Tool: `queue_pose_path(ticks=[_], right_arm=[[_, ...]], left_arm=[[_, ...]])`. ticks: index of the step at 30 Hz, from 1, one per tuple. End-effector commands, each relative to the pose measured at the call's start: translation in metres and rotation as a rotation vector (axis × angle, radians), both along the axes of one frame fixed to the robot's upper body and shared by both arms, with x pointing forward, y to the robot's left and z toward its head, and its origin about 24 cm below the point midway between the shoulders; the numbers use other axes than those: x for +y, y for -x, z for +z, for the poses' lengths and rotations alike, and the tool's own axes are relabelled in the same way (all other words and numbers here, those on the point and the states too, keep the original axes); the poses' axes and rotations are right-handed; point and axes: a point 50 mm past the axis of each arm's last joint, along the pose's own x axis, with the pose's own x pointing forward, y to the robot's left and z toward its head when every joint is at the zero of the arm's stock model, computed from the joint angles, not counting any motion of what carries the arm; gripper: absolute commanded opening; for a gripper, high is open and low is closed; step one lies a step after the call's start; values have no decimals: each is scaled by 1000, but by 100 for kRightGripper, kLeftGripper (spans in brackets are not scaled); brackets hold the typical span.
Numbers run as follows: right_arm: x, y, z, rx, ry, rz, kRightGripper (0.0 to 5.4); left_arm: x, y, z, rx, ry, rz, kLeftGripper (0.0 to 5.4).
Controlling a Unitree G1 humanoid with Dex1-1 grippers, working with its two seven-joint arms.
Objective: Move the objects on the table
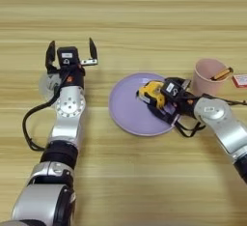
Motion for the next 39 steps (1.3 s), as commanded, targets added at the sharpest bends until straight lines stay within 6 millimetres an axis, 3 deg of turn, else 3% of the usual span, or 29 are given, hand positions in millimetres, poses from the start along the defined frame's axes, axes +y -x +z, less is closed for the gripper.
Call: queue_pose_path(ticks=[1, 9, 29, 39], right_arm=[[-12, 19, -27, 139, 38, -34, 537], [4, 28, -13, 116, -103, -15, 537], [1, 16, -14, 93, -154, -75, 537], [2, 17, -16, 78, -190, -78, 439]], left_arm=[[0, 0, 0, 5, -13, 2, 540], [0, -1, 0, 9, -13, 3, 540], [-1, -1, -1, 12, -13, 2, 540], [-2, -1, -1, 12, -13, 3, 540]])
